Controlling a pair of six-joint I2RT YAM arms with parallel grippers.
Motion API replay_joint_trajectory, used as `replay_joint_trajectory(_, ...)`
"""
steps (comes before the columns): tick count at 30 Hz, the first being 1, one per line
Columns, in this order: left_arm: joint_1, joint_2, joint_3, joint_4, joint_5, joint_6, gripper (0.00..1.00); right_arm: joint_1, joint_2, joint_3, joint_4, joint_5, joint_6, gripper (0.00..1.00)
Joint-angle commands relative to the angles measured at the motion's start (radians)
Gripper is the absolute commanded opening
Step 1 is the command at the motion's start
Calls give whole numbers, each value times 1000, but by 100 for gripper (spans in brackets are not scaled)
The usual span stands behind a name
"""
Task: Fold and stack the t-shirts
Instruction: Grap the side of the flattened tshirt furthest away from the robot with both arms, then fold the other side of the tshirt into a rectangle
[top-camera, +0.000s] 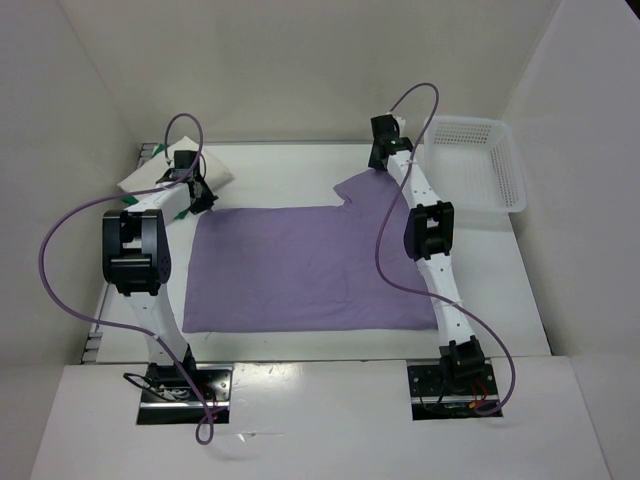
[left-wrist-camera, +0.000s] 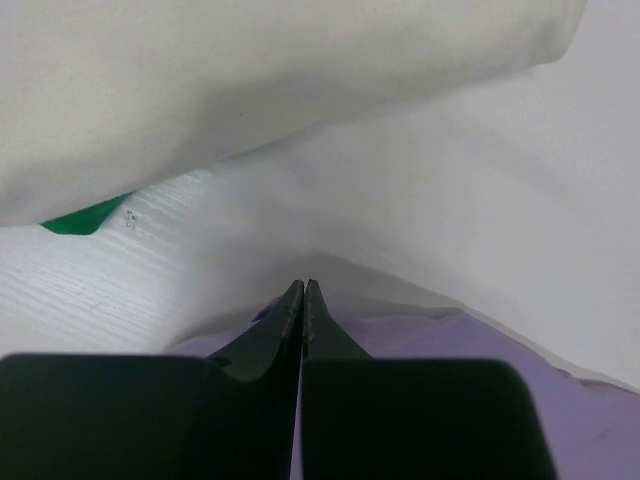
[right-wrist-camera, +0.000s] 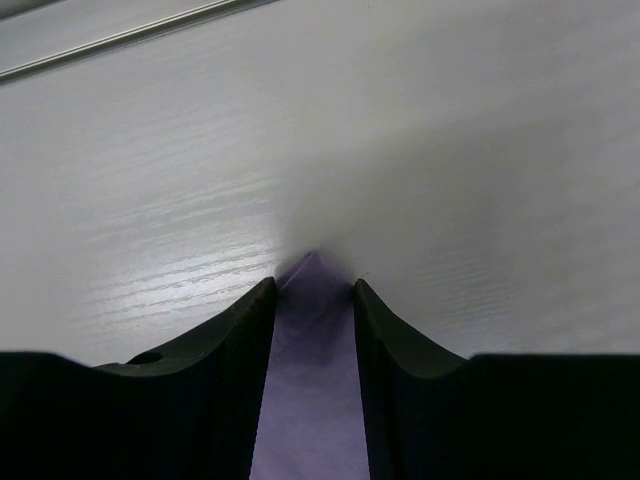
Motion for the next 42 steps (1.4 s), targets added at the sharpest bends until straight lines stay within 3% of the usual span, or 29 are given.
replay_joint_trajectory(1, 5, -48, -7, 29, 15, -22, 0, -9, 31, 56, 3, 1, 2, 42)
replay_joint_trajectory(3, 5, -48, -17, 29, 15, -22, 0, -9, 40, 56, 12, 1, 2, 42)
replay_joint_trajectory(5, 5, -48, -26, 29, 15, -22, 0, -9, 50, 85, 12, -10, 2, 30)
replay_joint_trajectory(11, 5, -68, -35, 29, 15, -22, 0, -9, 50, 151, -41, -19, 20, 5)
replay_joint_trajectory(17, 5, -112, -64, 29, 15, -22, 0, -18, -126, 75, -83, -80, 20, 1)
replay_joint_trajectory(20, 5, -139, -75, 38, -4, -13, 0, -50, -297, -118, -42, -140, 4, 1)
replay_joint_trajectory(23, 5, -163, -86, 47, -24, -3, 0, -78, -492, -388, 7, -233, 4, 1)
replay_joint_trajectory(24, 5, -172, -101, 58, -24, -3, 0, -89, -547, -553, 65, -250, 4, 1)
replay_joint_trajectory(27, 5, -172, -112, 58, 21, -3, 0, -89, -716, -779, 110, -241, 13, 1)
replay_joint_trajectory(33, 25, -253, -185, 64, 147, 19, 0, -100, -955, -1096, 132, -257, 45, 1)
replay_joint_trajectory(37, 70, -327, -251, 37, 157, 19, 0, -100, -1133, -1327, 155, -278, 83, 1)
replay_joint_trajectory(42, 121, -410, -337, 17, 209, -1, 0, -100, -1333, -1505, 155, -297, 134, 1)
